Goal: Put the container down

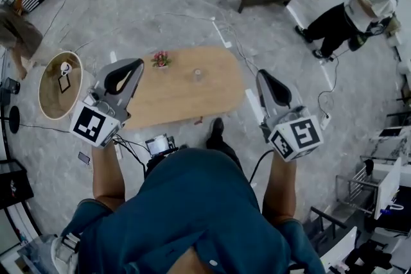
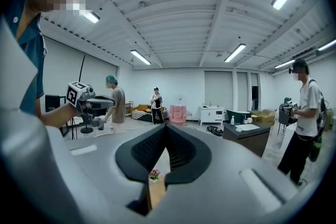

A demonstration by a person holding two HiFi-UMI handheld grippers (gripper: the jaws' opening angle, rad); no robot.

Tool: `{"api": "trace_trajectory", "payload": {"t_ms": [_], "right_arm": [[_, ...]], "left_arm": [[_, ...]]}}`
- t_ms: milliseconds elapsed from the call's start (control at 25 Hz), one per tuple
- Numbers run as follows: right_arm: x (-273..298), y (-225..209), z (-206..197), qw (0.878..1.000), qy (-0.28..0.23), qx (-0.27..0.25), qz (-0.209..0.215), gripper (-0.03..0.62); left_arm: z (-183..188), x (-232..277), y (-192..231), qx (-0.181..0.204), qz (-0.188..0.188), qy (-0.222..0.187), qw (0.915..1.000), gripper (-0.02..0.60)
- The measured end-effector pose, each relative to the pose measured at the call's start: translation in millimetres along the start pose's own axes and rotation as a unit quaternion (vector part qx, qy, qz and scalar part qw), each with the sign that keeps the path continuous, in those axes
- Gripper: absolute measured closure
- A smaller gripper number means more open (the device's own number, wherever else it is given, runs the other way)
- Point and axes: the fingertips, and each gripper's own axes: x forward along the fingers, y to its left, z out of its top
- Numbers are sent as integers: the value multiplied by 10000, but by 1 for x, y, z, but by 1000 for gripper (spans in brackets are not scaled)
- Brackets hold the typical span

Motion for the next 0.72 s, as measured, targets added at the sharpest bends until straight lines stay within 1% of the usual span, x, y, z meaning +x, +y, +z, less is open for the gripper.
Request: {"api": "trace_trajectory", "payload": {"t_ms": [160,360,520,720], "right_arm": [[-6,0,-1,10000,42,68,-23,588],[-8,2,-9,9999,82,130,-34,588],[-7,-1,-15,9997,141,202,-52,588],[-4,-7,-18,9996,163,218,-50,588]], "left_arm": [[5,1,-3,-26,-19,-51,10000,581],[-6,2,-7,-120,-96,68,9999,581],[-6,10,-8,-106,-190,-60,9997,581],[-12,20,-9,-151,-222,56,9996,581]]}}
